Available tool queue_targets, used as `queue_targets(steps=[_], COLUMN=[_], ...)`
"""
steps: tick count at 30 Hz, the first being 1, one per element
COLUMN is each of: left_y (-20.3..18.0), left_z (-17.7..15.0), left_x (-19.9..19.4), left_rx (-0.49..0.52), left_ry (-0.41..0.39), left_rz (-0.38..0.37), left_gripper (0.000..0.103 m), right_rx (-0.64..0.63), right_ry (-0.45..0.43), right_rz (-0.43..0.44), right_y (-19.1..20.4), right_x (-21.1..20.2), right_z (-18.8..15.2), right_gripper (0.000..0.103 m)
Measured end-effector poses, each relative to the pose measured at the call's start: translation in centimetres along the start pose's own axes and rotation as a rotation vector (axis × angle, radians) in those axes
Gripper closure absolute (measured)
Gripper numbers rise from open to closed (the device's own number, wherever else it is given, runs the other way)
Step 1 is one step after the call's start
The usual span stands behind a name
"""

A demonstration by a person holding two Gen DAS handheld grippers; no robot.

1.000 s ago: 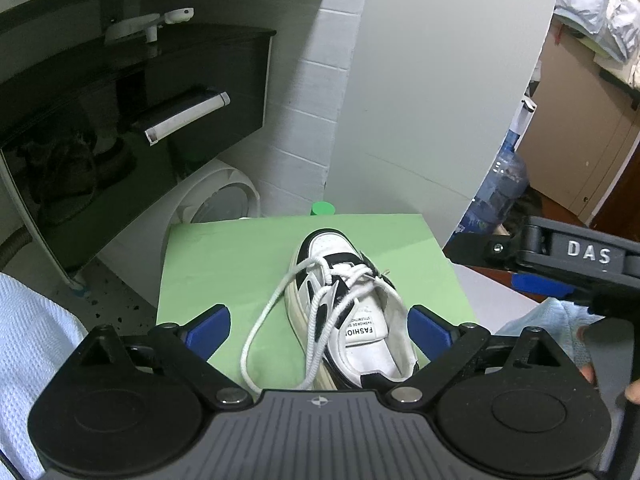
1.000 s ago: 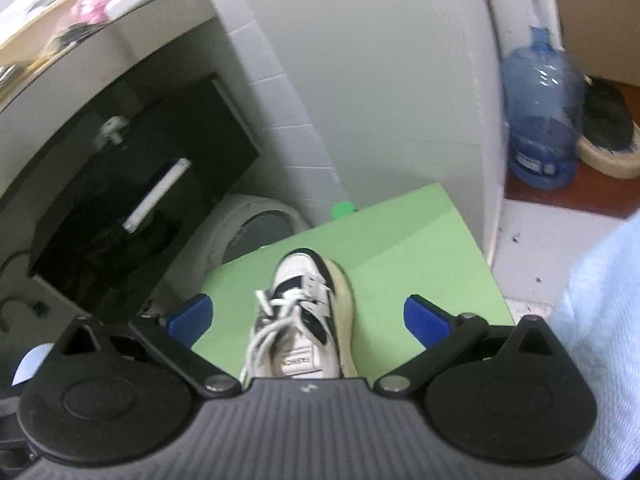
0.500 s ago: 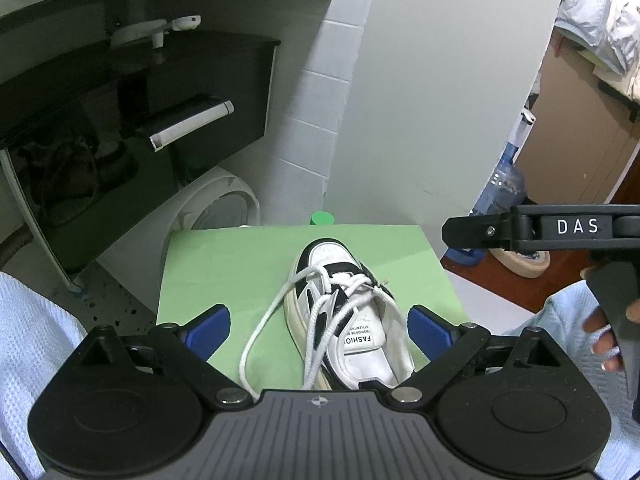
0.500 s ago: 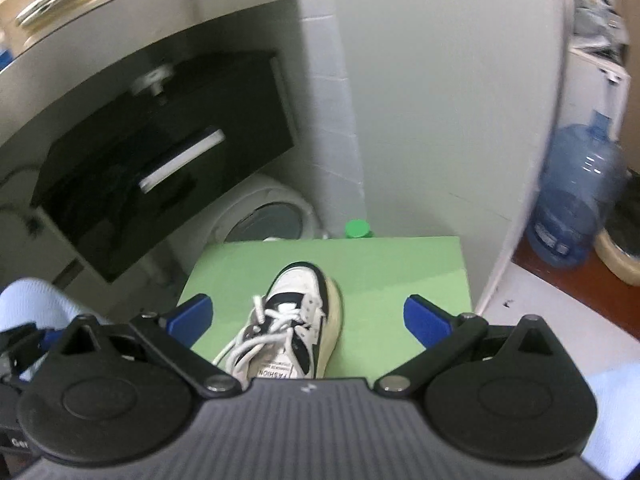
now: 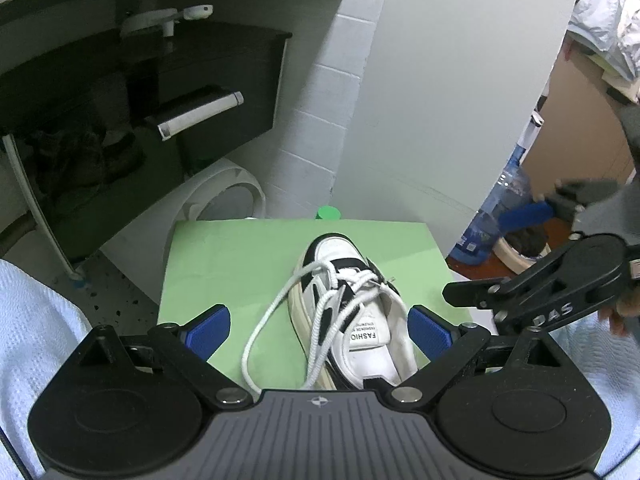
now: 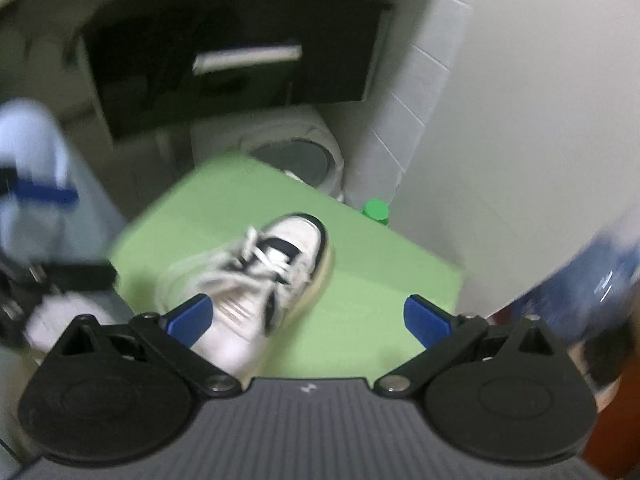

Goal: Lace up shoes with both hands
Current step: 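Move the right tool down to the sneaker's laces near the eyelets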

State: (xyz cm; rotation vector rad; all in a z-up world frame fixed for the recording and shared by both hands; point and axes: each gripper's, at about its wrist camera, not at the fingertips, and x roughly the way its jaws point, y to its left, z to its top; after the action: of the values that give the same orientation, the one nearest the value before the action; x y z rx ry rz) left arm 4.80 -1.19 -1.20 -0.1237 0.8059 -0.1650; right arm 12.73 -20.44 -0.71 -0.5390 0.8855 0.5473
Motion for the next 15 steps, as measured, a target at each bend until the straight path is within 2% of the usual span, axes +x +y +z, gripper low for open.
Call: queue_targets(steps=[5,10,14,15], left_y=[0.1,0.7,0.7,0.7], left_z=[0.0,0.1,0.1,0.1], left_x=[0.3,0.9,1.7,1.8], left_rx=[-0.006,-0.043,-0.049,-0.046], left_ry=[0.017,0.048,0.083,0.087], left_rz=[0.006,0.026,0.021,0.016], left_gripper=[0.007,0.007,0.007,0.007], right_rx=[-0.37,-0.639,-0.943,-1.0], right_ry=[0.026,0.064,0.085,0.082], right_rz=[-0.094,-0.108,-0.159,-0.16], right_y=[2.4,3.9,5.5,5.8], right_x=[1.1,3.1,5.1,5.5], right_z=[0.0,-1.0,-2.1,-2.4], right_gripper=[0.0,0.003,0.017,0.024])
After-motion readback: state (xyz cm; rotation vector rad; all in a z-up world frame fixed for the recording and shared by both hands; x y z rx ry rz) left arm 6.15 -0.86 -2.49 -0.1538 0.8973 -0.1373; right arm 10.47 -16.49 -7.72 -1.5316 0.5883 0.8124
